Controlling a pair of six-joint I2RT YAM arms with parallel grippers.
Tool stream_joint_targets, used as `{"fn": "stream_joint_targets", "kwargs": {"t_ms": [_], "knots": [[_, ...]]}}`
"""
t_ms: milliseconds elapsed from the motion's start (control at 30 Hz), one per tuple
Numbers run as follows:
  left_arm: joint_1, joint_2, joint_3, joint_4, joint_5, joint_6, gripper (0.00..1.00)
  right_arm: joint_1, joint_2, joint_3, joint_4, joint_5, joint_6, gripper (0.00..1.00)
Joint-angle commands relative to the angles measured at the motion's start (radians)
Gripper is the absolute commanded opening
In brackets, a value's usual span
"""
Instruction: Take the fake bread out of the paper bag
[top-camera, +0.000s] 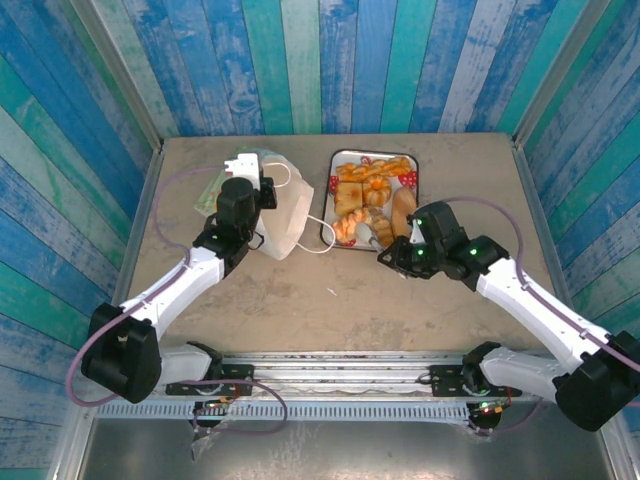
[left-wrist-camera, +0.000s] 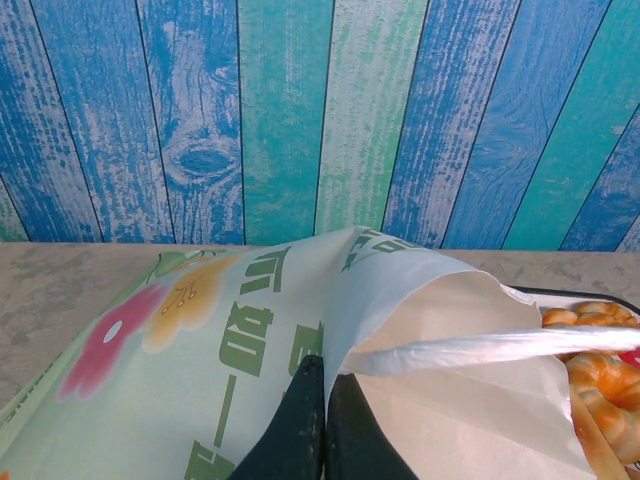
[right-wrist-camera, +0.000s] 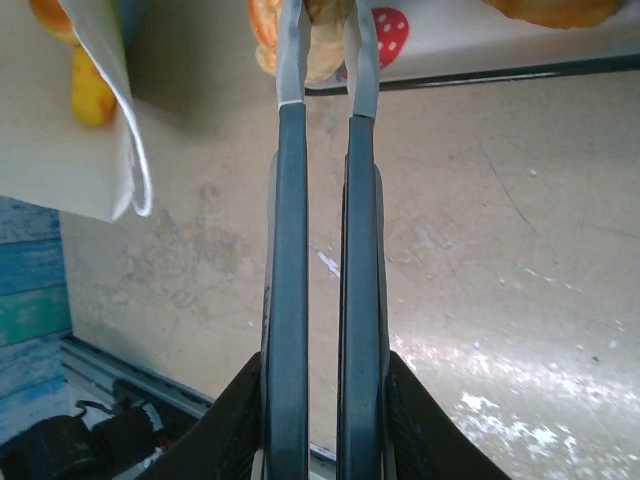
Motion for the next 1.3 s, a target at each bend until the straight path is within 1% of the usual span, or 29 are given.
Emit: {"fn": "stream_joint_targets", "kwargs": {"t_ms": [0, 300, 400, 600, 900, 1167, 1267], "knots": [[0.004, -0.046, 0.000, 0.014, 0.017, 0.011, 0.00, -0.008, 0.015, -0.009, 0.106, -0.054, 0.023, 0.04], [0.004, -0.038, -0.001, 0.016, 0.027, 0.014, 0.00, -0.018, 0.043, -0.046, 0.149, -0.046, 0.056, 0.06], [0.004, -0.038, -0.004, 0.020, 0.029, 0.014, 0.00, -0.020, 0.044, -0.080, 0.195, -0.052, 0.079, 0.06], [0.004, -0.035, -0.006, 0.024, 0.044, 0.013, 0.00, -0.020, 0.068, -0.106, 0.229, -0.053, 0.094, 0.09], [0.003, -0.032, -0.008, 0.028, 0.053, 0.014, 0.00, -0.020, 0.118, -0.109, 0.265, -0.069, 0.104, 0.23], [0.004, -0.036, -0.012, 0.034, 0.060, 0.010, 0.00, -0.020, 0.074, -0.095, 0.174, -0.027, 0.089, 0.37], [0.004, -0.038, -0.012, 0.039, 0.060, 0.010, 0.00, -0.020, 0.056, -0.094, 0.150, -0.017, 0.086, 0.40]]}}
